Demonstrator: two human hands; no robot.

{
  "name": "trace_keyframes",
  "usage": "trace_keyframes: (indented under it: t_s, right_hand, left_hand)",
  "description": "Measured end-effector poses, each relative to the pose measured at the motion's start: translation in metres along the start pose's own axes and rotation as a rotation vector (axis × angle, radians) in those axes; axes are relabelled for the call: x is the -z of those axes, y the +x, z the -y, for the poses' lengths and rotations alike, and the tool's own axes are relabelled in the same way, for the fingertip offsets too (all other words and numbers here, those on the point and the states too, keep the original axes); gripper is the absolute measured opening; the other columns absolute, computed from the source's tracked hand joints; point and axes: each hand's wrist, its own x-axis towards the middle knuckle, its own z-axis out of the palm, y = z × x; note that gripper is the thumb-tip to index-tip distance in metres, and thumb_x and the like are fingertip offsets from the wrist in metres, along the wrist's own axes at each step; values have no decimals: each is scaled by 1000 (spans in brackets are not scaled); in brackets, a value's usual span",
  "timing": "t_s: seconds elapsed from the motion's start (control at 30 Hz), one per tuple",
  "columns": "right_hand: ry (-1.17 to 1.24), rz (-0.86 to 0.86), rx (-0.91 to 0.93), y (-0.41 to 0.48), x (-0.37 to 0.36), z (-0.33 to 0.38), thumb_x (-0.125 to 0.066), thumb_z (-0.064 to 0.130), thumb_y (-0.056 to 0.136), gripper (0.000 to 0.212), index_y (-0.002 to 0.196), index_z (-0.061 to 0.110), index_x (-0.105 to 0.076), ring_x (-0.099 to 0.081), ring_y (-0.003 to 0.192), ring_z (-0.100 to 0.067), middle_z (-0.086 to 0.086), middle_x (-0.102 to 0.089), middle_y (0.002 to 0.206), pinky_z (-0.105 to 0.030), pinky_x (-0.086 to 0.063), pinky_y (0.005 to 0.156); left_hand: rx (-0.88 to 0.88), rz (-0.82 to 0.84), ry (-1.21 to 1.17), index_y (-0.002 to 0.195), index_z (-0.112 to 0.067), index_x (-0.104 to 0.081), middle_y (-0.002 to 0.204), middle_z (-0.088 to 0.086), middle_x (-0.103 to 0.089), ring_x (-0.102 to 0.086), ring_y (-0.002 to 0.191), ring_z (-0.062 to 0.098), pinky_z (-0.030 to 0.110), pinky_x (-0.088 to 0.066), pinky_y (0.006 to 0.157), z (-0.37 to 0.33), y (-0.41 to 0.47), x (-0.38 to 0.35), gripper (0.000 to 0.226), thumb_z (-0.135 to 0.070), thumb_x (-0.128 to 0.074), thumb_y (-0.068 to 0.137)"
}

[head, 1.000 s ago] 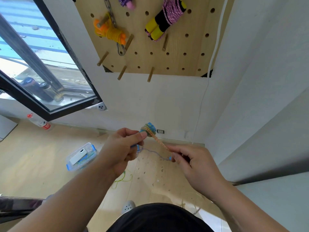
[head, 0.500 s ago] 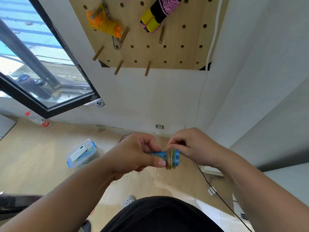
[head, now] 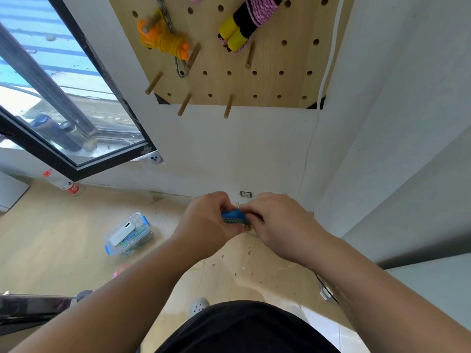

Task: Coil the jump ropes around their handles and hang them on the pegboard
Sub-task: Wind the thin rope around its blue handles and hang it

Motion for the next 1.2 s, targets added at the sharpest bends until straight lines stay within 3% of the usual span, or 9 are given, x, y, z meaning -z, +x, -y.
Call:
trace_keyframes:
  t_s: [0.17, 0.33, 0.43, 0.53, 0.63, 0.77, 0.9, 1.1, 1.2]
  right_hand:
    - [99, -122, -99, -12, -4, -2, -49, 26, 103, 28, 122, 27, -70, -57, 96, -10, 8, -68, 101, -27, -45, 83]
    - [180, -150, -108, -31, -10, -8, -54, 24, 101, 23, 112, 27, -74, -59, 91, -8, 9, -72, 96, -31, -47, 82]
    - [239, -244, -77, -38, -11, -12, -61, 21, 97, 19, 107, 28, -76, -60, 88, -8, 12, -73, 90, -27, -49, 78]
    - [307, -294, -81, -41, -12, -17, -65, 20, 95, 19, 104, 31, -78, -61, 85, -4, 22, -69, 81, -17, -46, 72]
    - [445, -327, -93, -44, -11, -23, -69, 16, 93, 18, 96, 31, -79, -65, 80, -2, 23, -70, 78, -11, -44, 67]
    - [529, -302, -3, -48, -6, -27, -71, 17, 93, 25, 88, 42, -72, -64, 71, 0, 23, -70, 78, -7, -41, 63]
    - [547, -218, 58, -49, -4, -32, -65, 31, 91, 11, 84, 36, -72, -63, 69, -6, 17, -70, 77, -17, -46, 64]
    - [298, 185, 73, -26, 12, -55, -66, 28, 95, 9, 89, 25, -73, -64, 74, -13, 5, -68, 78, -42, -55, 73]
    - [199, 304, 80, -12, 22, -56, -68, 29, 94, 8, 92, 26, -76, -63, 76, -7, 11, -68, 81, -31, -53, 72]
  left_hand:
    - [67, -60, -104, 81, -21, -65, 76, -3, -69, -67, 67, 17, 20, -48, 52, 0, 1, -5, 35, -38, -92, 68]
    - [201, -69, -281, 82, -16, -66, 75, 1, -74, -69, 62, 22, 25, -52, 52, 6, 6, 0, 37, -31, -95, 65]
    - [321, 23, -629, 86, -3, -63, 71, 7, -72, -50, 44, 14, 27, -40, 40, 3, 4, 0, 32, -13, -90, 73]
    - [388, 133, -969, 83, -4, -61, 76, 18, -64, -27, 43, 11, 22, -23, 38, -2, 5, 6, 22, -8, -81, 77]
    - [364, 270, -1108, 77, -7, -63, 75, 16, -62, -27, 41, 7, 19, -22, 38, -8, 0, 14, 18, -12, -78, 69]
    - [285, 488, -1222, 73, -11, -71, 76, 14, -62, -30, 40, 5, 16, -26, 37, -10, -8, 17, 9, -4, -76, 76]
    - [204, 653, -1238, 77, -12, -70, 76, 13, -62, -31, 44, 5, 15, -31, 39, -10, -14, 18, 10, -15, -77, 71]
    - [136, 681, -916, 88, -12, -67, 75, 17, -67, -36, 44, 9, 18, -31, 42, -8, -19, 20, 21, -5, -81, 73]
    - [87, 659, -679, 96, -3, -63, 85, 15, -75, -44, 51, 11, 21, -33, 45, -11, -20, 19, 36, -8, -88, 71]
